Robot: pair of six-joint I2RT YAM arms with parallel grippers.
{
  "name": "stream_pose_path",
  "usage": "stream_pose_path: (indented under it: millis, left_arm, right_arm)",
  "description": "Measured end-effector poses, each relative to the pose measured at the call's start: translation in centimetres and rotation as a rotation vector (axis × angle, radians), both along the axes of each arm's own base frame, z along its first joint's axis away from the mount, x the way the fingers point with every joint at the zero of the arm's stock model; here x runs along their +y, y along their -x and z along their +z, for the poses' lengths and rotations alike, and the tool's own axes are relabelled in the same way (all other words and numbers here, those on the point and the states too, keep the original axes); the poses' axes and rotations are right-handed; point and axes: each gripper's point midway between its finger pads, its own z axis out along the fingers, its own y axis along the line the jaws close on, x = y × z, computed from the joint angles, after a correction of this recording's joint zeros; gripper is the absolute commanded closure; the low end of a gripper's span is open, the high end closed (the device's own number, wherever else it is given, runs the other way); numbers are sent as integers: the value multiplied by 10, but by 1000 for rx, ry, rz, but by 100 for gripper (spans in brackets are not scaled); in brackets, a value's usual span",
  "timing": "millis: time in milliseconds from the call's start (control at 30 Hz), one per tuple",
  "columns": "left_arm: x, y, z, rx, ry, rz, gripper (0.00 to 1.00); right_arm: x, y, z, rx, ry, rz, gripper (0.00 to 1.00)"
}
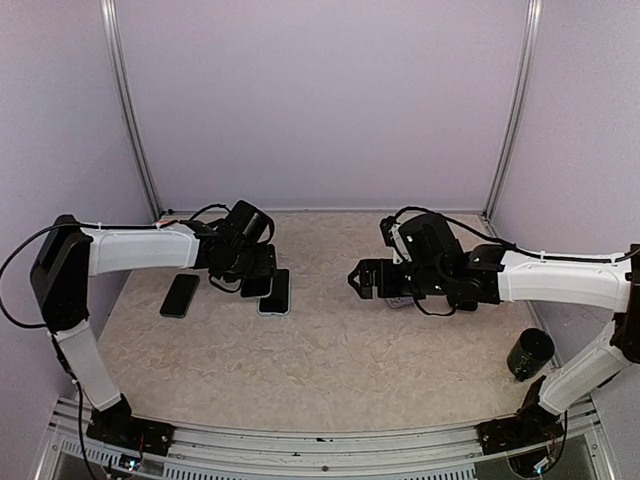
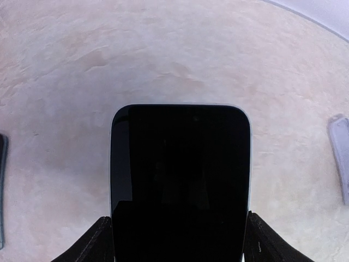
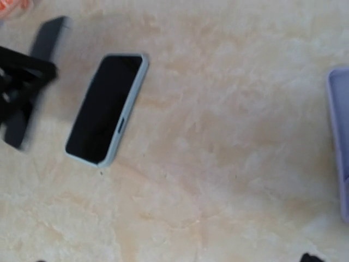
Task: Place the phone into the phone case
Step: Pick up the phone from the center of the board, then place the phone at the center of the board.
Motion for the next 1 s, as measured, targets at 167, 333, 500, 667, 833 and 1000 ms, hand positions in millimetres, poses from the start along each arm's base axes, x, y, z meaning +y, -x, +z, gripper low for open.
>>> stream_pose_path:
  millis: [167,333,500,667,833,1000]
  left_arm:
    - [-71,-1,21,-40,61,-103,48]
    - [-126,-2,8,-32,78,-173,48]
    - [-154,1,-35,28,53,-204,48]
    - [-168,7,-65,72,26,-209,47]
    - [-179,18,-78,96,28,-207,43]
    - [-183,21,-81,99,38,-191,37]
  right_arm:
    - [-16,2,20,-44,-27,-33,1]
    - [-36,8,21,-51,-23,-64,1]
    - [-52,13,19,-47,-11,-99,1]
    - [-65,15,23,-58,-10,-127,1]
    - [-76,11,22,-61,0,-159,1]
    - [-83,6,19,-57,6,-183,1]
